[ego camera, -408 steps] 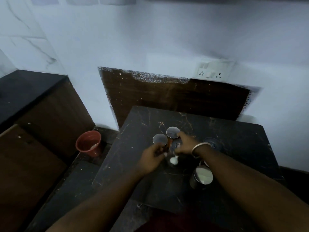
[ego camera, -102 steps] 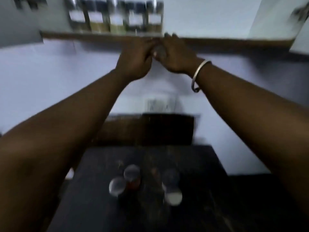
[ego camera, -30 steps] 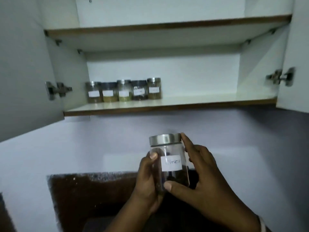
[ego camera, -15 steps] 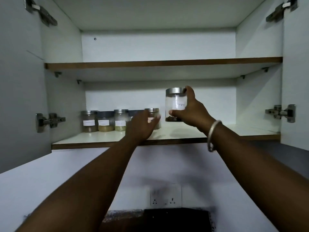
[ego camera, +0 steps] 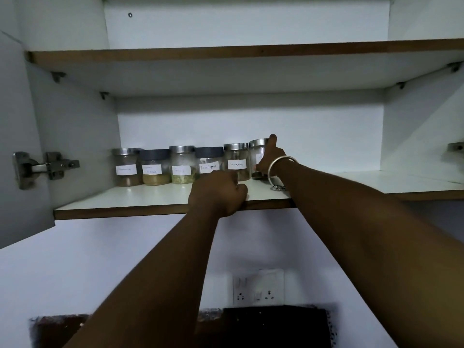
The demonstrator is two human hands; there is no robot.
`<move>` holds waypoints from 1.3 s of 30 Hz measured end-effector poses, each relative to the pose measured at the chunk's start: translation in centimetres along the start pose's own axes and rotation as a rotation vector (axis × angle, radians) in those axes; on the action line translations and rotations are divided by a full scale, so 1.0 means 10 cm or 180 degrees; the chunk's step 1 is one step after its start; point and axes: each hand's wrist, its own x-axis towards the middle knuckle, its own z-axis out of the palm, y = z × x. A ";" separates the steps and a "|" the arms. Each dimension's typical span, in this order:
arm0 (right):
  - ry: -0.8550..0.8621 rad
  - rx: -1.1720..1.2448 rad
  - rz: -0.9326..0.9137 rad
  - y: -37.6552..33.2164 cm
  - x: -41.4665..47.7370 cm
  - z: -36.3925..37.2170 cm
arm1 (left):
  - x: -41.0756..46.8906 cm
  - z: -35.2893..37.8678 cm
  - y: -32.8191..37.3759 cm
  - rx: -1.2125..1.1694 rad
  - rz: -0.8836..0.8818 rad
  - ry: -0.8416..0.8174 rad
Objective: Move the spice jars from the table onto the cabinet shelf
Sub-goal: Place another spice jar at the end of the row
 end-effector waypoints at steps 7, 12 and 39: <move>-0.0110 0.0101 0.0076 0.08 0.08 0.05 | -0.04 -0.02 0.06 0.0043 0.0018 0.0026; -0.0404 -0.0877 0.0186 0.08 0.03 0.04 | -0.04 -0.06 0.06 -0.0020 0.0070 0.0012; -0.0813 -0.0571 -0.1090 0.87 -3.66 0.41 | -2.72 0.27 0.64 -0.0821 0.0479 0.0103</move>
